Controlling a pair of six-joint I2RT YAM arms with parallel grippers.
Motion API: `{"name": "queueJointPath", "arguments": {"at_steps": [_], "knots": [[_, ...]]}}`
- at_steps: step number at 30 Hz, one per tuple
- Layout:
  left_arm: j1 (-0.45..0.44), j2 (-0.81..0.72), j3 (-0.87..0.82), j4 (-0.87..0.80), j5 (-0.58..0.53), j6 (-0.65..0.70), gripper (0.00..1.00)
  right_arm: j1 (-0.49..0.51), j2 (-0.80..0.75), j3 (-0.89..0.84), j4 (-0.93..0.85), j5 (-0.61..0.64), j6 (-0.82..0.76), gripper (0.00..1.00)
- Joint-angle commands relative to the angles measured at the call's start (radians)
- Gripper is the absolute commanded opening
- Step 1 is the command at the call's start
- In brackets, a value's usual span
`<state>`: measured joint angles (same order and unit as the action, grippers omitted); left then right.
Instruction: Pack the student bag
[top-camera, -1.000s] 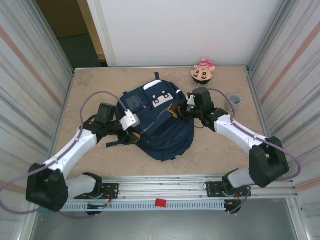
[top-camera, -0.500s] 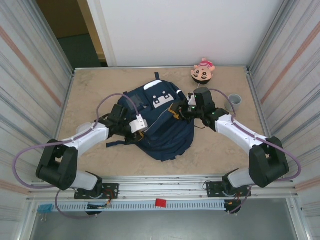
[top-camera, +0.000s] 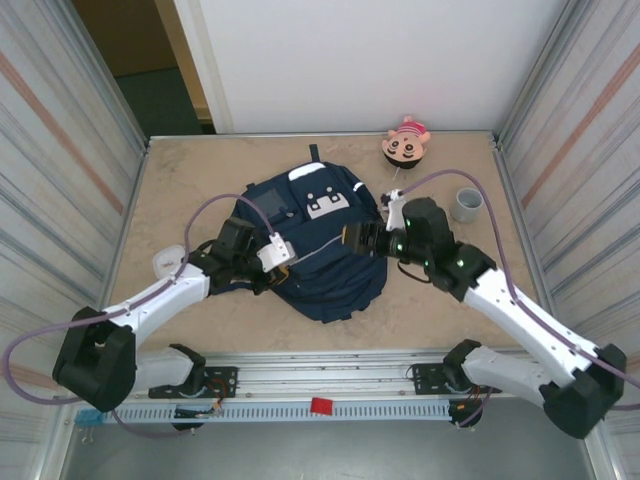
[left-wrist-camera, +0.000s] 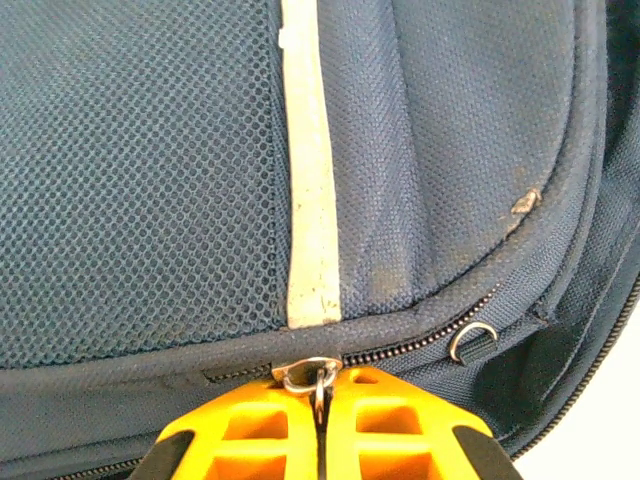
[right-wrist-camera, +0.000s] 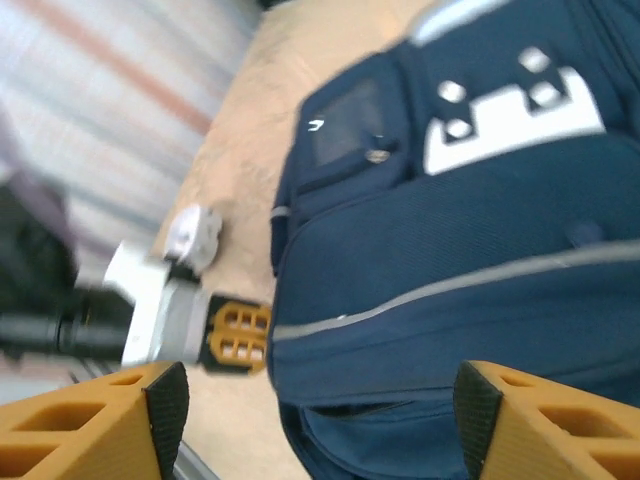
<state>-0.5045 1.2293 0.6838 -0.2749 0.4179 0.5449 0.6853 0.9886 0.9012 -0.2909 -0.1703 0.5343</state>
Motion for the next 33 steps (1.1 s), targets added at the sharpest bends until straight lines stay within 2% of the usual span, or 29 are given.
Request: {"name": "queueJointPath", "arguments": {"at_steps": [1, 5, 8, 11, 15, 20, 28, 30, 33], "knots": [[-0.002, -0.045, -0.013, 0.037, 0.023, -0.063, 0.0, 0.057, -0.024, -0.061, 0.001, 0.109, -0.519, 0.74], [-0.001, -0.061, -0.02, 0.051, 0.029, -0.083, 0.0, 0.088, 0.078, -0.066, 0.018, 0.043, -0.905, 0.66], [0.0, -0.065, -0.016, 0.057, 0.036, -0.093, 0.0, 0.124, 0.156, -0.099, 0.087, 0.037, -1.179, 0.63], [0.0, -0.064, -0.013, 0.053, 0.04, -0.097, 0.0, 0.13, 0.228, -0.11, 0.188, 0.019, -1.303, 0.62], [0.0, -0.056, -0.011, 0.055, 0.04, -0.109, 0.0, 0.129, 0.324, -0.087, 0.252, 0.014, -1.361, 0.61], [-0.001, -0.048, -0.006, 0.05, 0.056, -0.135, 0.0, 0.126, 0.413, -0.104, 0.346, 0.036, -1.391, 0.51], [-0.056, -0.052, -0.002, 0.058, 0.079, -0.227, 0.0, 0.121, 0.457, -0.1, 0.434, 0.028, -1.288, 0.05], [-0.081, -0.047, 0.006, 0.062, 0.09, -0.252, 0.0, 0.12, 0.467, -0.095, 0.461, 0.032, -1.259, 0.0], [-0.116, -0.049, 0.023, 0.064, 0.109, -0.295, 0.0, 0.113, 0.487, -0.088, 0.476, 0.04, -1.247, 0.0]]}}
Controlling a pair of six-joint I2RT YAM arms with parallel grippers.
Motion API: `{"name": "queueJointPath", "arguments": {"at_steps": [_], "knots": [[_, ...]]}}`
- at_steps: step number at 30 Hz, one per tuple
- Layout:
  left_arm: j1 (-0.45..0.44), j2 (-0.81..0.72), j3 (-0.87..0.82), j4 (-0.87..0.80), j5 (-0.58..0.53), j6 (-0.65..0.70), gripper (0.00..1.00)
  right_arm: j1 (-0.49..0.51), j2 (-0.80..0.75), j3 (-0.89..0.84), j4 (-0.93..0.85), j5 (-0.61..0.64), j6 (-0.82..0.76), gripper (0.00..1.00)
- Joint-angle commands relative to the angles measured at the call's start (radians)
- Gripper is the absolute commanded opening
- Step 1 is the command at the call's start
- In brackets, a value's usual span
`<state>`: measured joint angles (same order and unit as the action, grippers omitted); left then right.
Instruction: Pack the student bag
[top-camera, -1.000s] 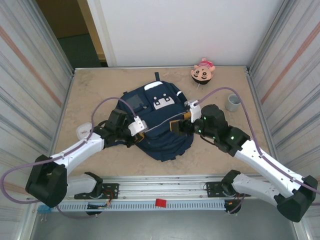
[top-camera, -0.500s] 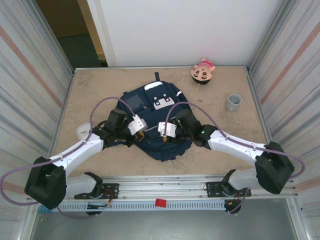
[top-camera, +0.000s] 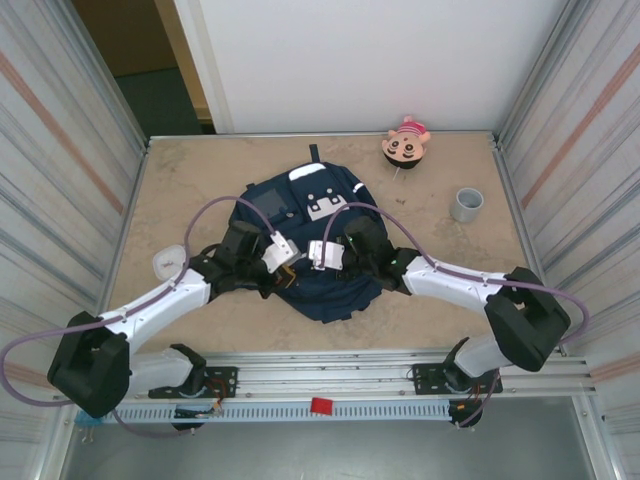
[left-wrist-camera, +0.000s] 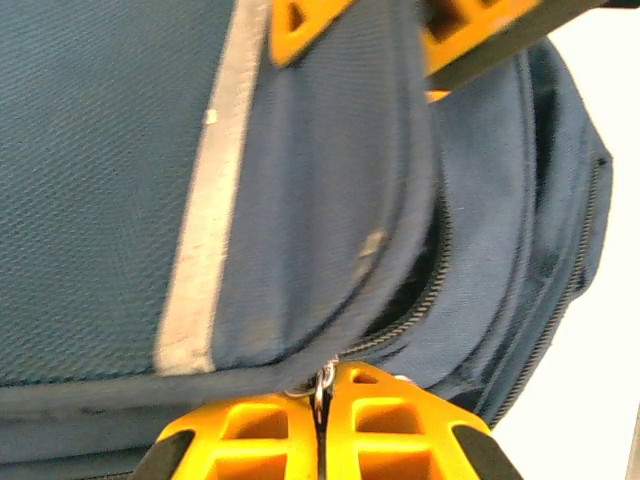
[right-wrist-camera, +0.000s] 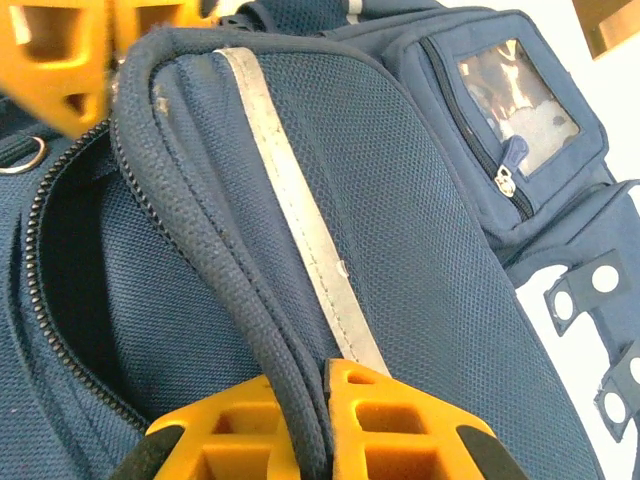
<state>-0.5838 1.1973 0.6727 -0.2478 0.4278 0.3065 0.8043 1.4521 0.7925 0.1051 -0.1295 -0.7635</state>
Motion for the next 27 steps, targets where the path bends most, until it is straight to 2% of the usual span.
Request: {"name": "queueJointPath", "arguments": {"at_steps": [1, 5, 7, 10, 15, 18, 21, 27], "knots": [[-0.044, -0.024, 0.035, 0.048, 0.109, -0.077, 0.0, -0.008, 0.03, 0.017, 0.084, -0.002, 0.046, 0.0], [-0.071, -0.056, 0.007, 0.18, 0.145, -0.188, 0.02, -0.035, 0.04, 0.01, 0.094, -0.046, 0.023, 0.0], [-0.09, -0.06, 0.009, 0.212, 0.132, -0.206, 0.1, -0.045, 0.034, 0.01, 0.081, -0.065, 0.0, 0.0], [-0.096, -0.07, 0.031, 0.169, 0.075, -0.146, 0.3, -0.077, -0.004, 0.01, 0.018, -0.117, -0.049, 0.0], [-0.051, -0.139, 0.022, 0.07, 0.006, 0.218, 0.71, -0.197, -0.078, 0.03, -0.196, -0.352, -0.198, 0.0], [0.013, -0.113, 0.04, 0.042, 0.021, 0.428, 0.79, -0.234, -0.091, 0.048, -0.286, -0.412, -0.285, 0.0], [0.025, -0.033, 0.071, 0.05, 0.029, 0.569, 0.84, -0.26, -0.091, 0.065, -0.334, -0.434, -0.331, 0.0], [0.016, 0.135, 0.13, 0.191, 0.118, 0.559, 0.85, -0.302, -0.089, 0.079, -0.368, -0.498, -0.362, 0.0]]}}
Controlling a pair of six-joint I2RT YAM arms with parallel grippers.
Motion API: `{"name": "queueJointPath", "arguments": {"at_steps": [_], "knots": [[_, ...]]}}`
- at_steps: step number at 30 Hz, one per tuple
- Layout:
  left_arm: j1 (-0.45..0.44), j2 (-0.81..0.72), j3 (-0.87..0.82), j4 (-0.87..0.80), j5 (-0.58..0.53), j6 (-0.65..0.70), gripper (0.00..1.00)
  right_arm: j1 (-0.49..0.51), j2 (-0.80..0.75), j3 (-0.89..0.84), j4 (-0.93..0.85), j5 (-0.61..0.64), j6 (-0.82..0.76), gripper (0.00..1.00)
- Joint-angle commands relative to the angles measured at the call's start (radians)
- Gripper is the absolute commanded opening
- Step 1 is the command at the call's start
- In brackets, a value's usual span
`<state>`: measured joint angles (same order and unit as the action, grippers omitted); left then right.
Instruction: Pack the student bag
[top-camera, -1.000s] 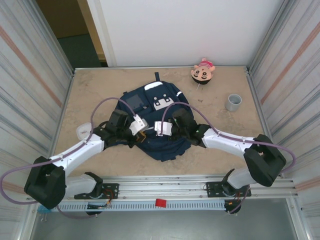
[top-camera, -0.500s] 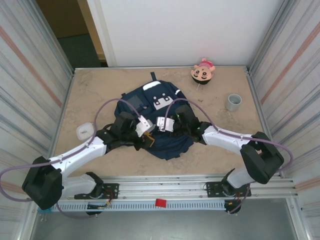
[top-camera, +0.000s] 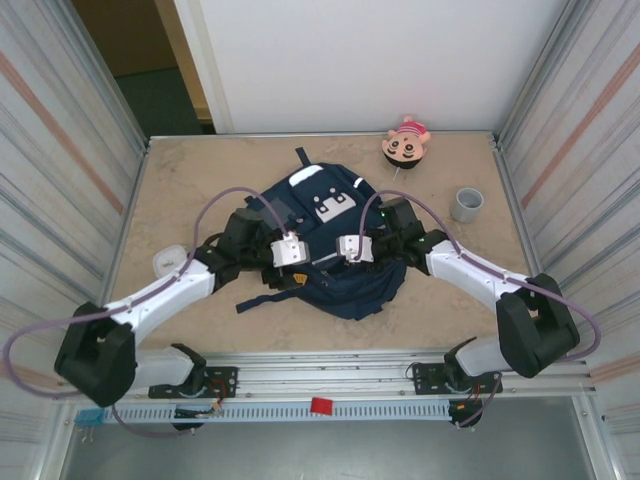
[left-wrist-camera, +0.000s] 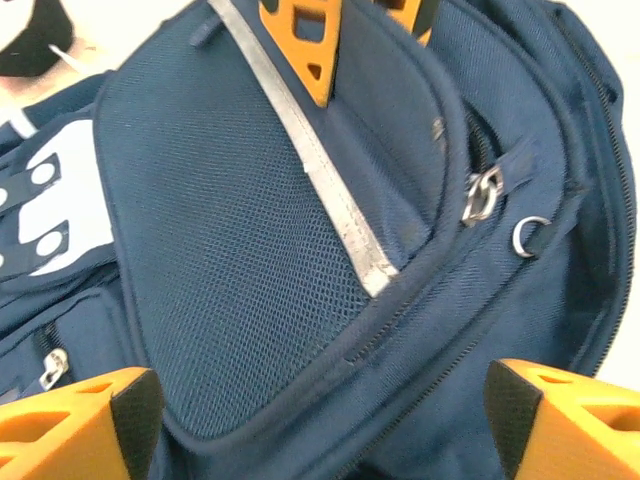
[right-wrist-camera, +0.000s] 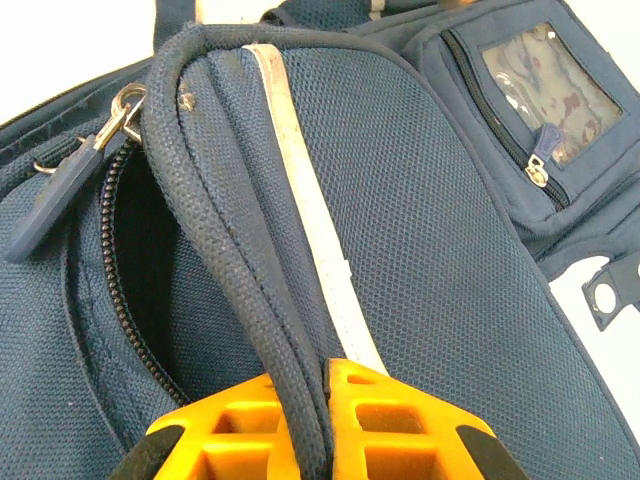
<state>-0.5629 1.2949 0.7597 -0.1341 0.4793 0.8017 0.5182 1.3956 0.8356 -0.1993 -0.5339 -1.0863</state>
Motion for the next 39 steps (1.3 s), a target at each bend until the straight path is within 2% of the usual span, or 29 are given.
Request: {"name": "queueJointPath", "arguments": {"at_steps": [1, 3, 4, 6, 7, 10, 13, 16, 20, 22, 25, 28, 32, 36, 39], "knots": [[-0.016, 0.059, 0.054, 0.09, 0.079, 0.065, 0.84, -0.022, -0.031, 0.039, -0.067, -0.102, -0.04, 0.0], [-0.04, 0.093, 0.073, 0.093, 0.071, 0.076, 0.76, -0.033, -0.031, 0.039, -0.068, -0.116, -0.038, 0.02], [-0.046, 0.109, 0.076, 0.099, 0.066, 0.075, 0.67, -0.039, -0.032, 0.039, -0.07, -0.12, -0.037, 0.03], [-0.048, 0.119, 0.072, 0.143, 0.089, 0.013, 0.37, -0.051, -0.041, 0.04, -0.079, -0.117, -0.01, 0.06], [-0.048, 0.115, 0.075, 0.145, 0.132, -0.024, 0.27, -0.061, -0.057, 0.041, -0.095, -0.113, 0.015, 0.09], [-0.055, 0.108, 0.062, 0.146, 0.202, -0.134, 0.13, -0.068, -0.14, 0.05, -0.153, -0.082, 0.161, 0.25], [-0.06, 0.099, -0.004, 0.266, 0.227, -0.286, 0.09, -0.039, -0.258, 0.046, -0.175, -0.004, 0.46, 0.37], [-0.068, 0.092, -0.043, 0.354, 0.236, -0.398, 0.09, 0.058, -0.359, 0.066, -0.274, 0.21, 0.78, 0.38], [-0.072, 0.108, -0.003, 0.289, 0.241, -0.437, 0.09, 0.245, -0.445, 0.093, -0.396, 0.425, 1.215, 0.38], [-0.074, 0.123, 0.031, 0.237, 0.24, -0.448, 0.08, 0.323, -0.449, 0.1, -0.43, 0.528, 1.49, 0.38], [-0.072, 0.135, 0.063, 0.183, 0.253, -0.454, 0.08, 0.375, -0.411, 0.143, -0.543, 0.607, 1.761, 0.38], [-0.072, 0.135, 0.074, 0.16, 0.269, -0.452, 0.08, 0.392, -0.341, 0.18, -0.591, 0.624, 1.822, 0.45], [-0.072, 0.134, 0.078, 0.148, 0.289, -0.451, 0.08, 0.373, -0.292, 0.198, -0.537, 0.61, 1.769, 0.58], [-0.072, 0.13, 0.072, 0.161, 0.291, -0.46, 0.08, 0.29, -0.239, 0.199, -0.472, 0.491, 1.72, 0.59], [-0.072, 0.133, 0.076, 0.157, 0.291, -0.46, 0.08, 0.276, -0.202, 0.216, -0.454, 0.433, 1.68, 0.56]]}}
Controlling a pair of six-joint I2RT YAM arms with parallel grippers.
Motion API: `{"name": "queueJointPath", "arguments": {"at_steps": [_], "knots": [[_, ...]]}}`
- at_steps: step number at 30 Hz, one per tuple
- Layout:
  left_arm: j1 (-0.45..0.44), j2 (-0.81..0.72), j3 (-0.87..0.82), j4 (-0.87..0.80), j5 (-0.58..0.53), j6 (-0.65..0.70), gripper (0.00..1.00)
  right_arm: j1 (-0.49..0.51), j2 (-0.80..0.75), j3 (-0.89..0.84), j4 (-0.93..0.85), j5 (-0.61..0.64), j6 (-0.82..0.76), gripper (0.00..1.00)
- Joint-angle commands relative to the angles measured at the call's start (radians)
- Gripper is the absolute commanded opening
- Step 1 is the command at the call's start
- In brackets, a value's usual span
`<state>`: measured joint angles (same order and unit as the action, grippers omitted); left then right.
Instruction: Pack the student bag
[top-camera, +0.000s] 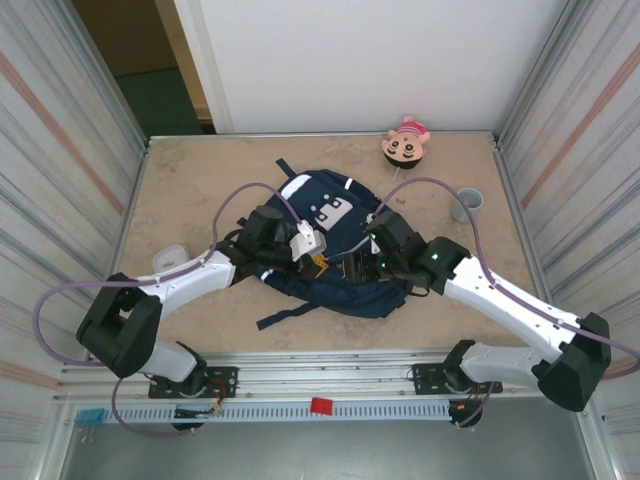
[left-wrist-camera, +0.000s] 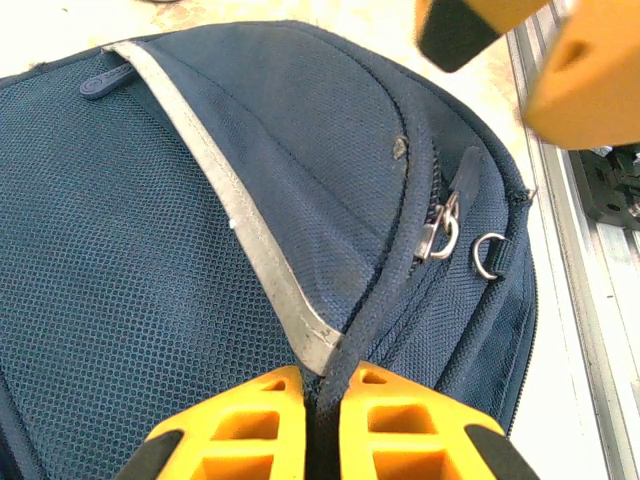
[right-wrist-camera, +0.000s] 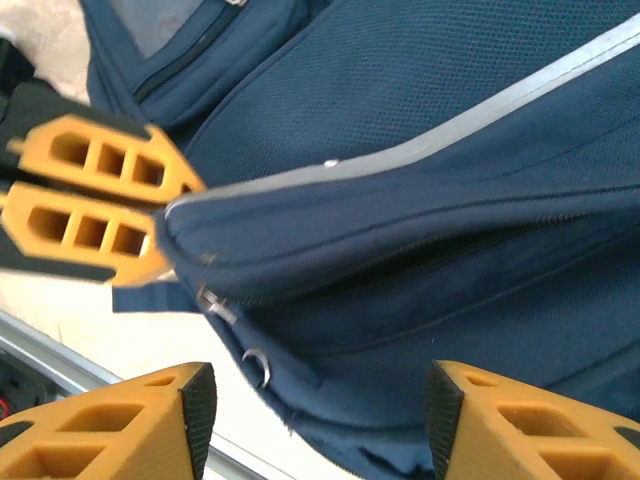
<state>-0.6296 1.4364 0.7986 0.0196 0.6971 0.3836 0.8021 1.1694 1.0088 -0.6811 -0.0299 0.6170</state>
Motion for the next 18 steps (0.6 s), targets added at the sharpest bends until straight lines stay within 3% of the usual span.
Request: {"name": "queueJointPath", "arguments": {"at_steps": [1, 8, 13, 18], "knots": [[-0.005, -0.007, 0.038, 0.003, 0.073, -0.041, 0.08, -0.009, 0.035, 0.047, 0.029, -0.082, -0.038, 0.55], [-0.005, -0.003, 0.04, 0.006, 0.071, -0.039, 0.08, -0.012, 0.098, 0.07, 0.013, -0.146, -0.085, 0.5], [-0.005, 0.0, 0.039, 0.018, 0.07, -0.044, 0.08, -0.008, 0.119, 0.084, -0.011, -0.111, -0.096, 0.39], [-0.004, -0.012, 0.031, 0.026, 0.068, -0.046, 0.08, -0.002, 0.156, 0.102, -0.039, -0.096, -0.123, 0.34]]}}
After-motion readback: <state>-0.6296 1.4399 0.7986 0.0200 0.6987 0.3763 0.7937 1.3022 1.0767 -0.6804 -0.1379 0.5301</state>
